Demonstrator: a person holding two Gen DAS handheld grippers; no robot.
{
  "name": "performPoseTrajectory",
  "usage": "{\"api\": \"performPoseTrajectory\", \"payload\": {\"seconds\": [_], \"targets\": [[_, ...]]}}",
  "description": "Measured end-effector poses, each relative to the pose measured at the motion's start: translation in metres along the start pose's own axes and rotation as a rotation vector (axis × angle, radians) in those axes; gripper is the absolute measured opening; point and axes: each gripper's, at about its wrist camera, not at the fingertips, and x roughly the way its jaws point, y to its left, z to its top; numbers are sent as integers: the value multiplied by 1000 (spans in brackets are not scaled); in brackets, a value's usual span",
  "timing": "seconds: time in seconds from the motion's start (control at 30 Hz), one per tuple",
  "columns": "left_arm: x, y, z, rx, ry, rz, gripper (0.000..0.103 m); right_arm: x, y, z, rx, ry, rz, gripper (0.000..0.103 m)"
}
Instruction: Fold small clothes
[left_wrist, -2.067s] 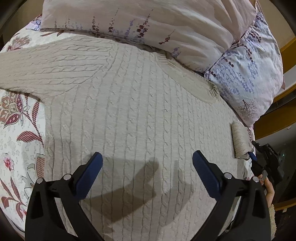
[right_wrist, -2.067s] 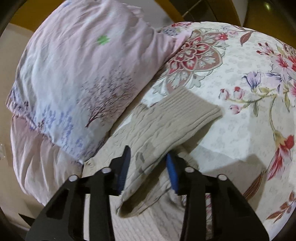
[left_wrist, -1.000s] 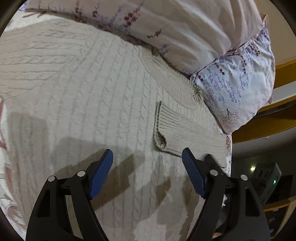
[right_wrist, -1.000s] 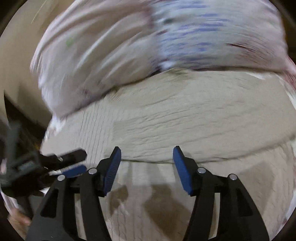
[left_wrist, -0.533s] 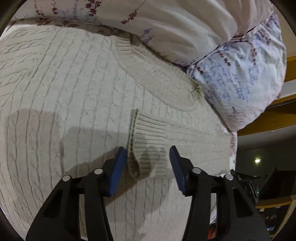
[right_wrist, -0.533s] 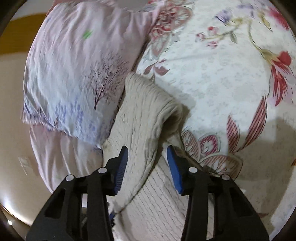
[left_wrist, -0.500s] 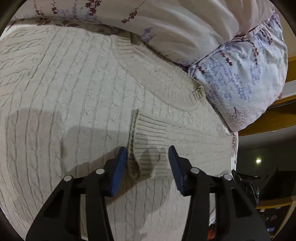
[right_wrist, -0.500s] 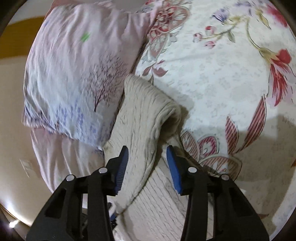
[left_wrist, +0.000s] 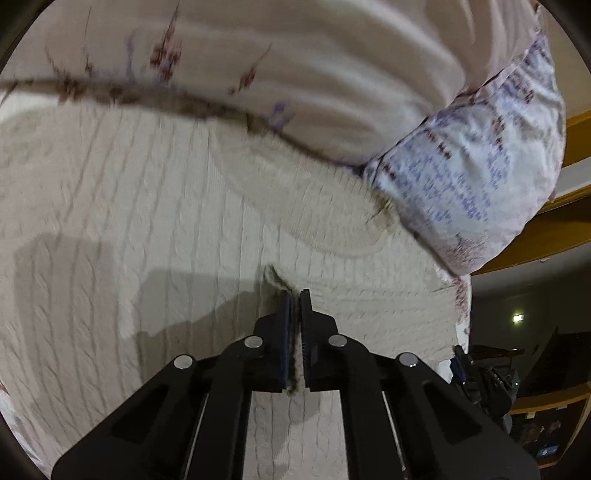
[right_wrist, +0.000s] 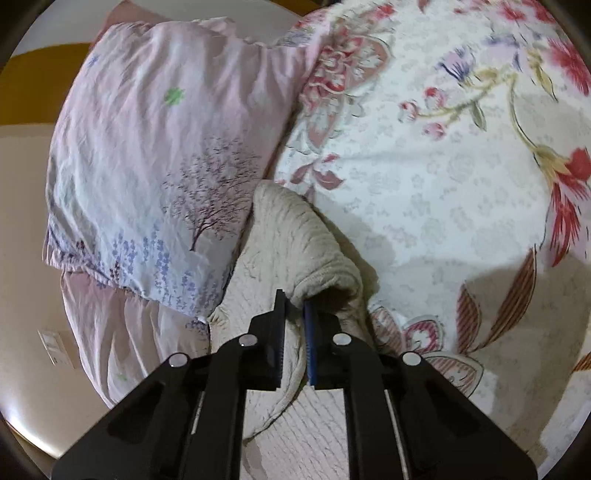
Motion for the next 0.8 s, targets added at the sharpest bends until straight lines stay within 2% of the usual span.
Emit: {"api": "performPoseTrajectory", "payload": {"seconds": [0.03,0.13,0.2,0.27,0.33,0.47,0.57,0.7,0.77,0.8], "targets": [[-5,-1,3,7,-16,1,0,0,4,-1,-12,0,5,9],[-25,3,16,23,-76,6,0,-5,16,-9,-67,7,33,9],[-30,11,21,24,-82,29,0,-5,21,-15,-110,23,19,9],[-22,18,18,9,-11,-26,0,-3,22,-18,-137,22,-13,9],[-15,16,9,33,46,-46,0,-2,17,-16,-115,19,-23,9],[6,5,-10,70,135,-36,0,-4,19,-12,-123,11,-32,9],[16,2,-16,68,152,10,8,-4,22,-12,-136,12,-32,9],[19,1,-15,56,143,11,18,-3,24,-12,-154,24,-45,18],[21,-1,-16,56,135,22,19,-1,25,-12,-148,35,-45,38],[20,0,-16,47,128,29,19,-1,25,-11,-142,36,-44,39]]}}
